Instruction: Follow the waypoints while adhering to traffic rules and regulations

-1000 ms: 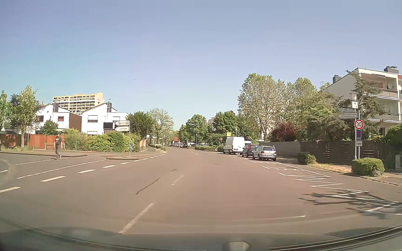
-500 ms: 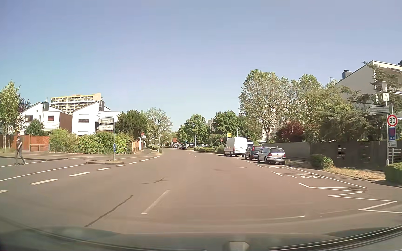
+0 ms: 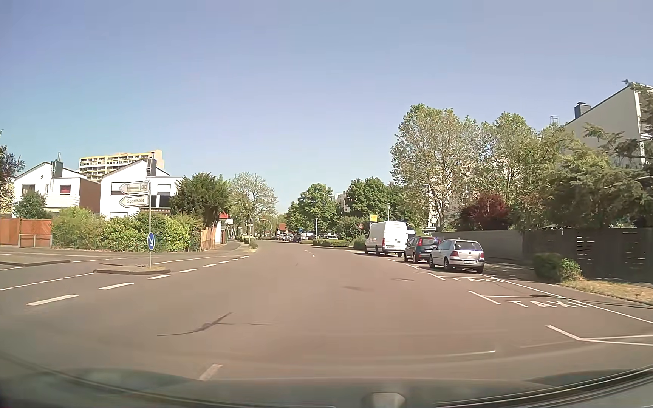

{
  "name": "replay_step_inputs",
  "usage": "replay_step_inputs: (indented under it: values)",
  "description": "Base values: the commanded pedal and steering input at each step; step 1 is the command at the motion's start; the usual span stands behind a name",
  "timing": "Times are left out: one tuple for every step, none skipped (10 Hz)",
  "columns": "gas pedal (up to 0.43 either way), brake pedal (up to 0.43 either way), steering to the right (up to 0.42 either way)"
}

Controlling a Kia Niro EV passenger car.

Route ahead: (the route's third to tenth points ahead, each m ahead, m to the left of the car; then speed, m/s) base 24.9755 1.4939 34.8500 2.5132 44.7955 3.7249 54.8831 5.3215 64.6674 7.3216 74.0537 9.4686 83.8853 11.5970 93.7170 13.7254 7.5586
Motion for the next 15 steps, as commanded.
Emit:
replay_step_inputs:
  values:
    - [0.087, 0.030, 0.002]
    - [0.087, 0.037, 0.001]
    - [0.098, 0.030, 0.002]
    - [0.098, 0.030, 0.001]
    - [0.098, 0.030, 0.001]
    - [0.098, 0.030, 0.002]
    - [0.098, 0.030, 0.001]
    - [0.098, 0.030, 0.000]
    - [0.098, 0.030, -0.005]
    - [0.098, 0.030, -0.006]
    - [0.098, 0.030, -0.006]
    - [0.098, 0.030, -0.006]
    - [0.098, 0.030, -0.007]
    - [0.098, 0.030, -0.007]
    - [0.098, 0.030, -0.008]
